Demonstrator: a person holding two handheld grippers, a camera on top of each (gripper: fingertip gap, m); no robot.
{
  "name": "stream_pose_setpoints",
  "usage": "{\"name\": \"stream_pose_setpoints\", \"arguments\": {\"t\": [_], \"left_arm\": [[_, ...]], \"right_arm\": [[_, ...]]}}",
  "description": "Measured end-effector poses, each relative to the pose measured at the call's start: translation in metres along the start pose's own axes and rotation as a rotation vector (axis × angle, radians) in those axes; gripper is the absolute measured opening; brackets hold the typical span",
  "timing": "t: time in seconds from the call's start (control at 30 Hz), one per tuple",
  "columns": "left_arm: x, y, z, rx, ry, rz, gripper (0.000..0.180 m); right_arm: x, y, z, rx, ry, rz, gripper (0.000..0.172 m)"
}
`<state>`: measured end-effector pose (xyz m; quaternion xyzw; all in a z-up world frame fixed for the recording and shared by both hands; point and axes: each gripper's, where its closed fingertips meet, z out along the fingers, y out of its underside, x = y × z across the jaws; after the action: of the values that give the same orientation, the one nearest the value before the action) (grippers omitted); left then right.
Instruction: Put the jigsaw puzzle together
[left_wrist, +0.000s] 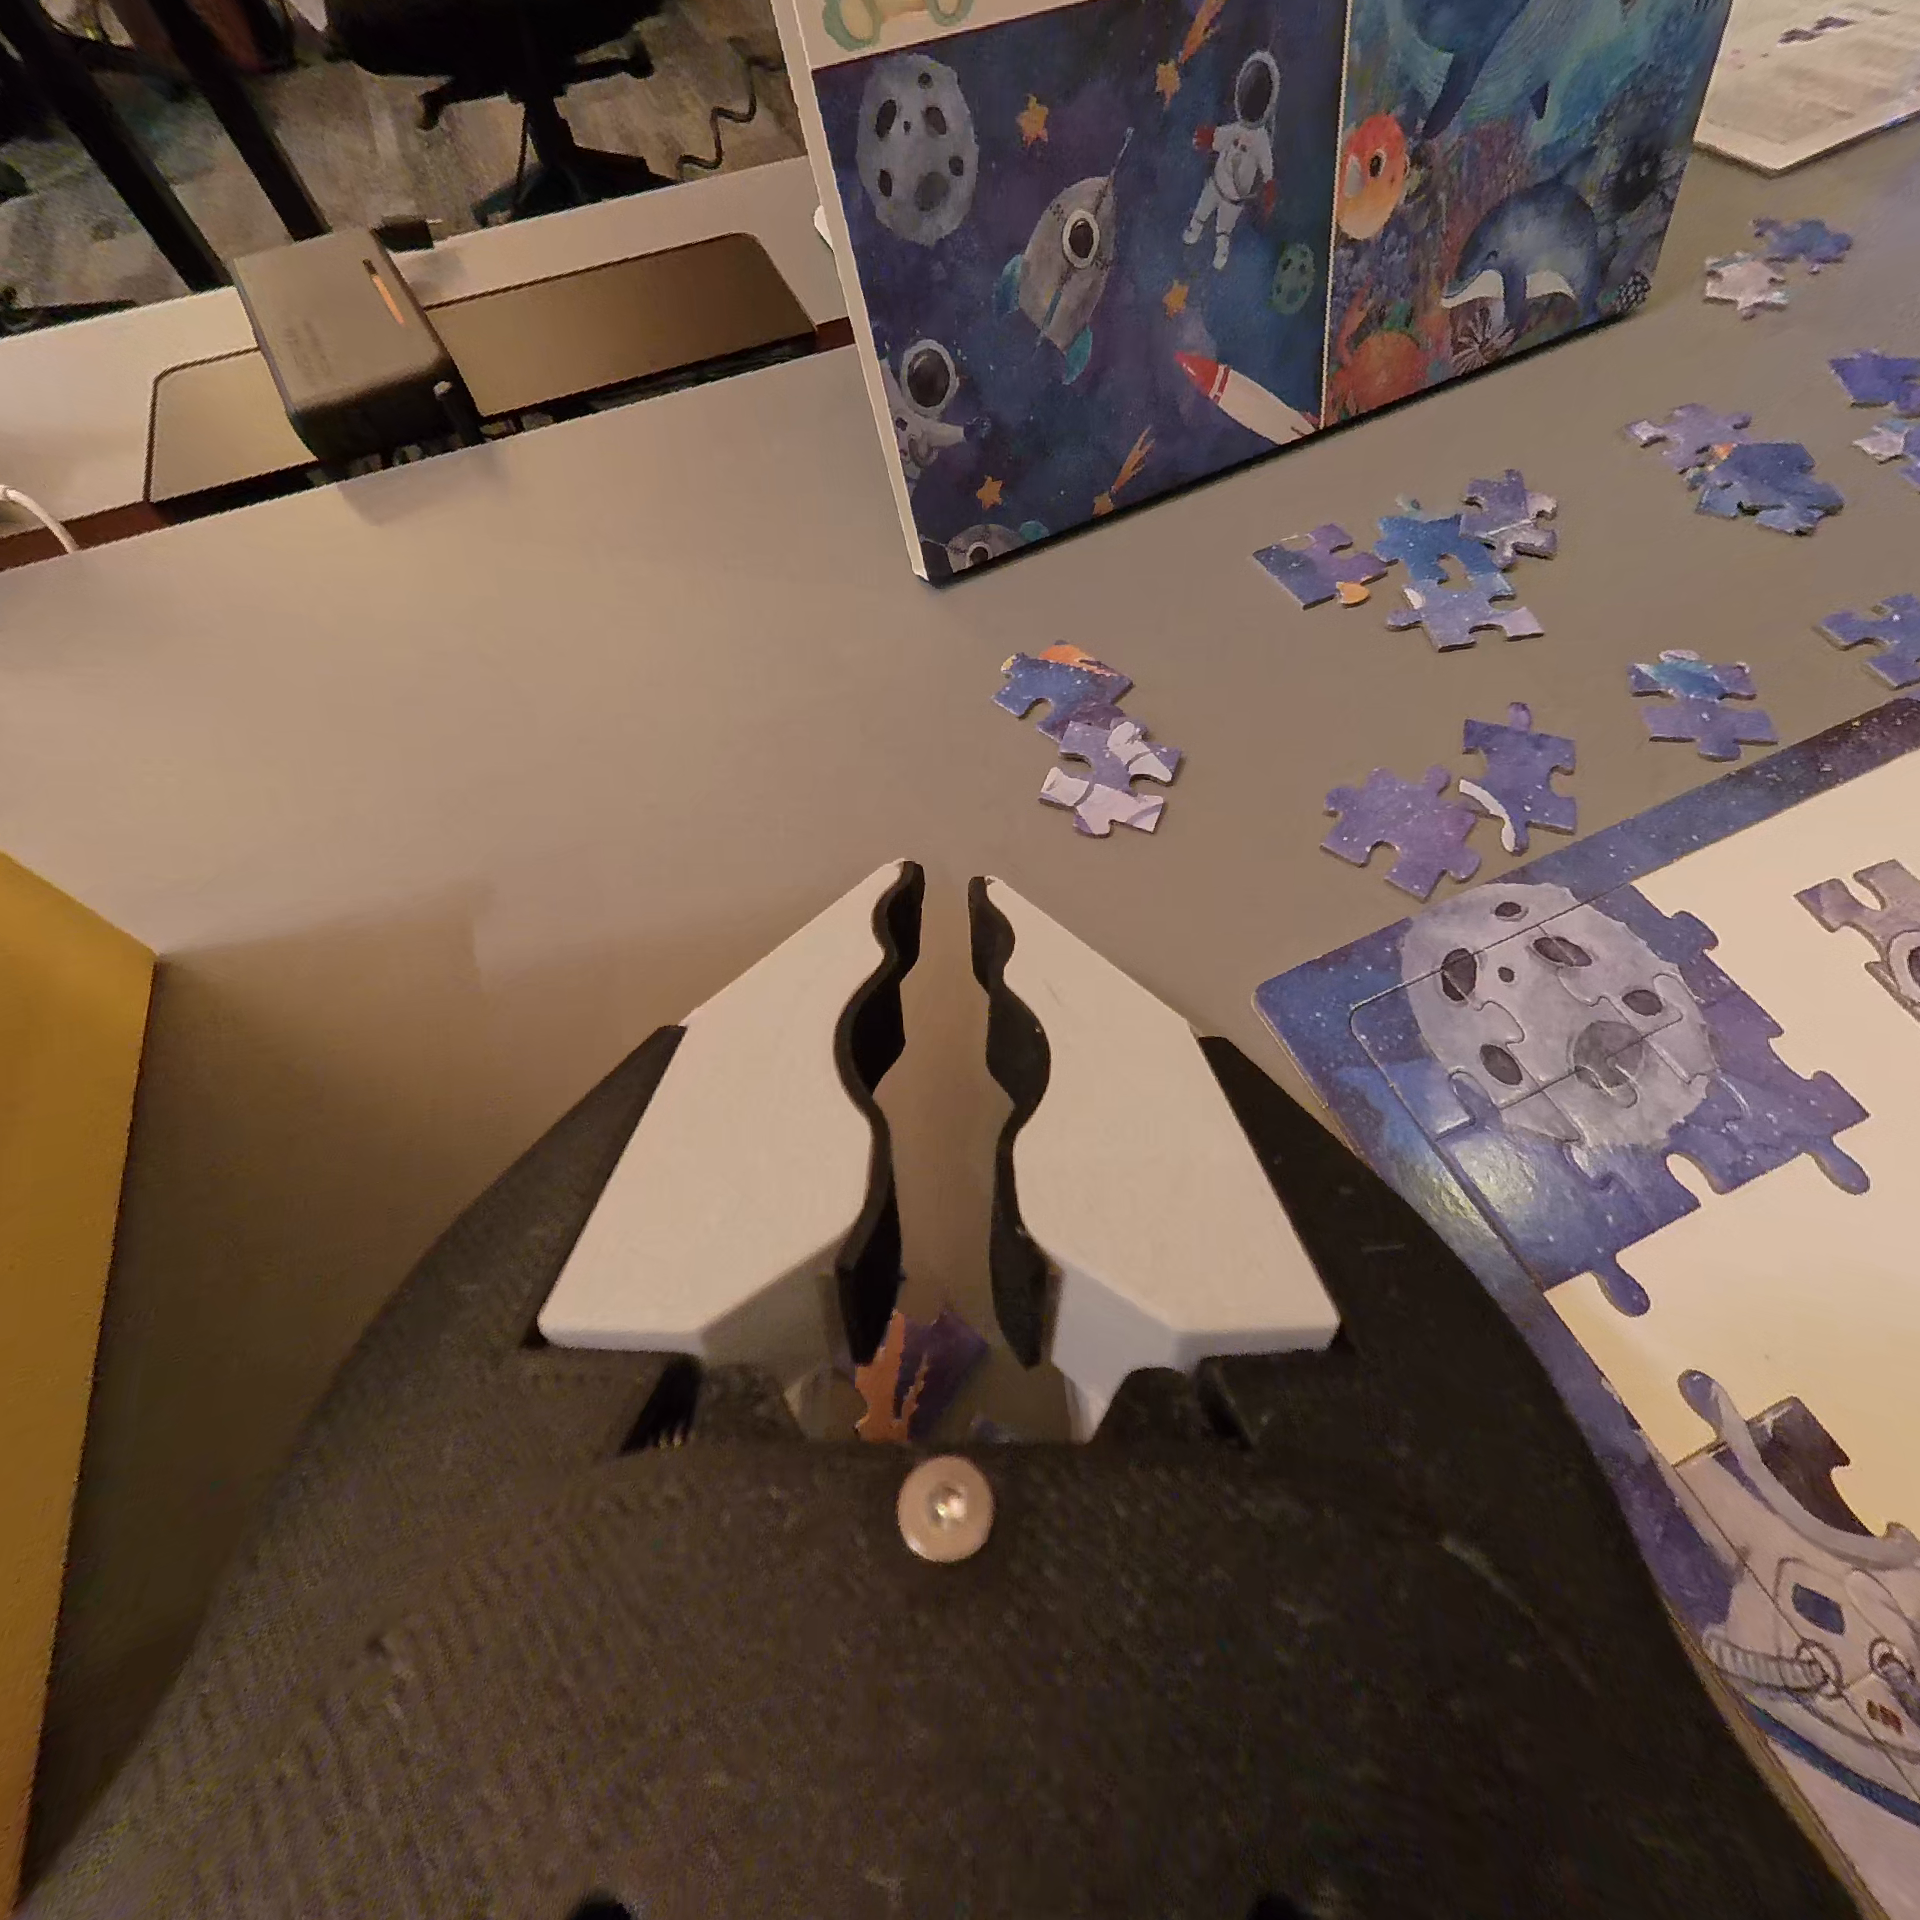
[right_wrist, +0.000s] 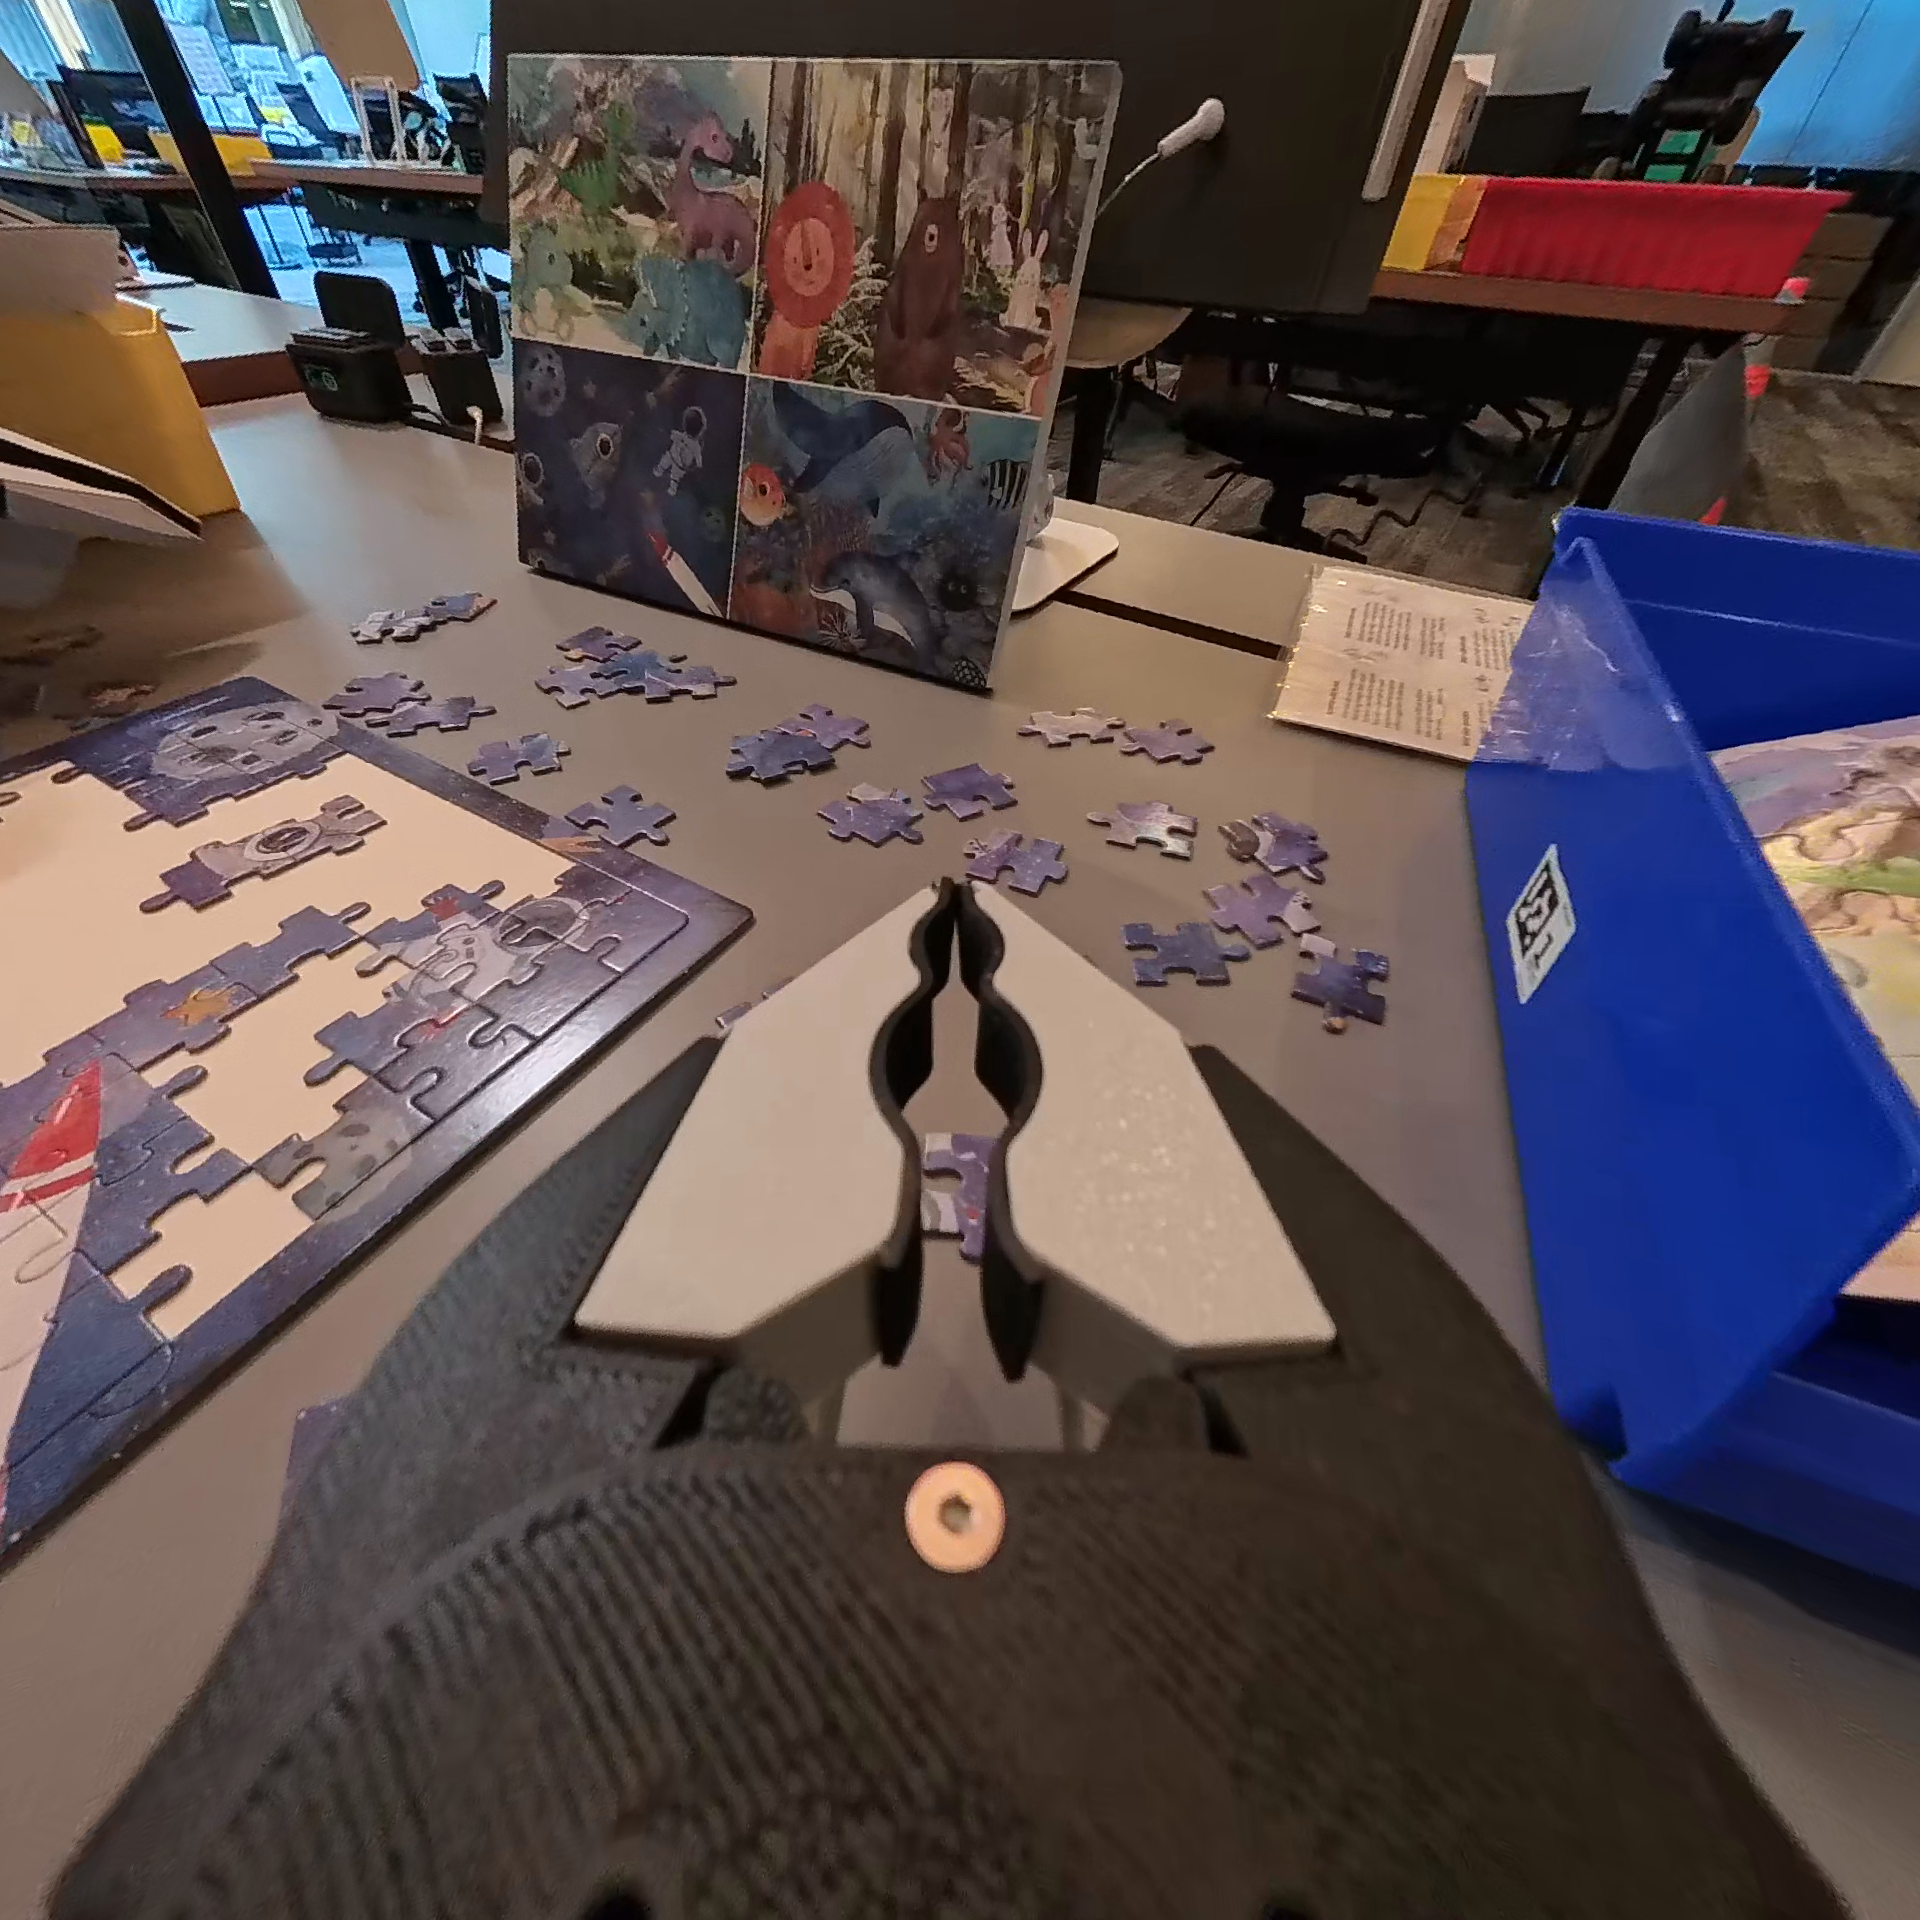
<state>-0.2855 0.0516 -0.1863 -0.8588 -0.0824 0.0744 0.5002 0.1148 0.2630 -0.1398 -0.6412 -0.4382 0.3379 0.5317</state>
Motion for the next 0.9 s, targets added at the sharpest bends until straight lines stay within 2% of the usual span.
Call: {"name": "stream_pose_setpoints", "arguments": {"t": [0.47,0.53,0.63,0.73,0.77,0.9], "left_arm": [[0.007,-0.002,0.000,0.002,0.015,0.004,0.009],[0.017,-0.012,-0.003,0.025,0.042,-0.009,0.013],[0.053,-0.044,-0.002,0.089,0.134,0.020,0.019],[0.095,-0.061,0.024,0.027,0.214,0.114,0.034],[0.108,-0.060,0.038,-0.033,0.241,0.149,0.041],[0.142,-0.047,0.097,-0.247,0.350,0.241,0.045]], "right_arm": [[-0.002,0.001,0.001,-0.002,-0.009,-0.001,0.000],[-0.001,0.001,0.001,-0.003,-0.007,0.000,0.000],[-0.001,0.002,0.002,-0.007,-0.007,0.001,0.000],[-0.001,0.002,0.002,-0.013,-0.005,-0.004,0.000],[-0.001,0.003,0.002,-0.014,-0.004,-0.007,0.000],[0.000,0.002,0.001,-0.008,0.002,-0.009,0.000]]}}
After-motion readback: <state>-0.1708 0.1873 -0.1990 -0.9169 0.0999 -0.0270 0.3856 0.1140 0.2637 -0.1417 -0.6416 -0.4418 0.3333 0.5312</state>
